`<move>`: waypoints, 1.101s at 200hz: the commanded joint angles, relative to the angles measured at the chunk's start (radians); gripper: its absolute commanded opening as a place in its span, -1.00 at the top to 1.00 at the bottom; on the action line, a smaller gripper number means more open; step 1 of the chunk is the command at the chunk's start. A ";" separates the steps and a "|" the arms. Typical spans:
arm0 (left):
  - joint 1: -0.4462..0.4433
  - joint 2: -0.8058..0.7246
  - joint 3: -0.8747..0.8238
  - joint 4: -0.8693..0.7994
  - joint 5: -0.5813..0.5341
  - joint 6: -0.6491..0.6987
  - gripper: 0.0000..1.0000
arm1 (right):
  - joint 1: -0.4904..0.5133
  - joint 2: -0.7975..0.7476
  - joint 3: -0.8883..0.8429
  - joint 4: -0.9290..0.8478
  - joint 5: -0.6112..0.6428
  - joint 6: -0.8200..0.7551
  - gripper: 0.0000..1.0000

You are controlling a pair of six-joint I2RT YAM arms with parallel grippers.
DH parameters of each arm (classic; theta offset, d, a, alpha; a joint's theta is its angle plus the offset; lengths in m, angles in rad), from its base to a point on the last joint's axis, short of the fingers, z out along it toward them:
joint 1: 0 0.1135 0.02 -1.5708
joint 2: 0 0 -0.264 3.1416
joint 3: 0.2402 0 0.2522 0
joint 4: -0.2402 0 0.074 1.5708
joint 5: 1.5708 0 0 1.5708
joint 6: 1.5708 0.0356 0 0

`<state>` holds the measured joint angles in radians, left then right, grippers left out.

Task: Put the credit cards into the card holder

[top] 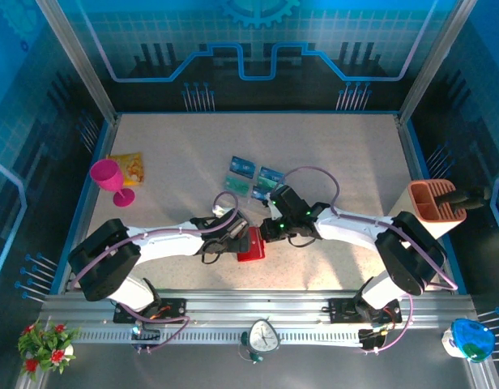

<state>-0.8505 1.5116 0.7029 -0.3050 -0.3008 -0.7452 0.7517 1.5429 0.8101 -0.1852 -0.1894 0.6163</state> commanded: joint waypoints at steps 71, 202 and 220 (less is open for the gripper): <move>-0.007 0.037 -0.054 0.036 0.034 0.002 -0.99 | 0.045 0.137 0.030 0.135 -0.071 0.079 1.00; -0.008 -0.079 -0.036 -0.024 0.028 0.008 -0.99 | 0.052 0.192 -0.017 0.145 -0.035 0.082 1.00; -0.008 -0.095 -0.049 -0.029 0.028 0.005 -0.99 | 0.052 0.188 -0.019 0.147 -0.033 0.082 1.00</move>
<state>-0.8524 1.4586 0.6800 -0.3073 -0.2955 -0.7521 0.7853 1.6894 0.8181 -0.0422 -0.2440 0.6918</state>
